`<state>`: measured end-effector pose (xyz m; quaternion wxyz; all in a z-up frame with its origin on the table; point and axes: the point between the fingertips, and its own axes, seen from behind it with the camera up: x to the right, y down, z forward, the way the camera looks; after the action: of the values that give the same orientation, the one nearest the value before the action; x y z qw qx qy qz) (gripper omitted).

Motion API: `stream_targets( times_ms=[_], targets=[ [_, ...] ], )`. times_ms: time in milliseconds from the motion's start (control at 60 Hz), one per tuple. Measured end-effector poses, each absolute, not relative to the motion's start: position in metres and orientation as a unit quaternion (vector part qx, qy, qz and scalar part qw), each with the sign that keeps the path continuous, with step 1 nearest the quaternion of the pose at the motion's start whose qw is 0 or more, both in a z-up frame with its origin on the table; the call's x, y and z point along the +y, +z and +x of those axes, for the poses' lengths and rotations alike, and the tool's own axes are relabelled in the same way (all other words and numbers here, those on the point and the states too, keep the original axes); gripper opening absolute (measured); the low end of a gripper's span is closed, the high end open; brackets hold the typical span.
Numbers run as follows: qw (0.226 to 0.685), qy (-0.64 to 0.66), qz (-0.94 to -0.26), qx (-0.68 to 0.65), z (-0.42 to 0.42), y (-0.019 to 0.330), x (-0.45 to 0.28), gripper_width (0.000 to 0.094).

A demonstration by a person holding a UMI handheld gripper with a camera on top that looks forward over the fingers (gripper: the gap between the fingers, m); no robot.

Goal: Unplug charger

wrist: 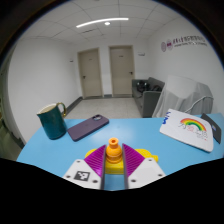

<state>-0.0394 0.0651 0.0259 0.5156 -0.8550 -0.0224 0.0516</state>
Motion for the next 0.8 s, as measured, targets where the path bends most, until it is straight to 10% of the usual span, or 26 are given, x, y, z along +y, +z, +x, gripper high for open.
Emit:
stream_targets(
  times_ms=[17, 250, 467, 800],
  targets=[
    [0.518, 0.055, -0.853, -0.025, -0.042, 0.026, 0.065, 0.0221],
    [0.506, 0.03, -0.862, -0.013, -0.038, 0.031, 0.067, 0.0055],
    [0.581, -0.025, -0.813, -0.017, 0.033, 0.175, 0.071, 0.0053],
    [0.355, -0.079, -0.931, 0.015, 0.14, 0.011, 0.012, 0.0071]
  ],
)
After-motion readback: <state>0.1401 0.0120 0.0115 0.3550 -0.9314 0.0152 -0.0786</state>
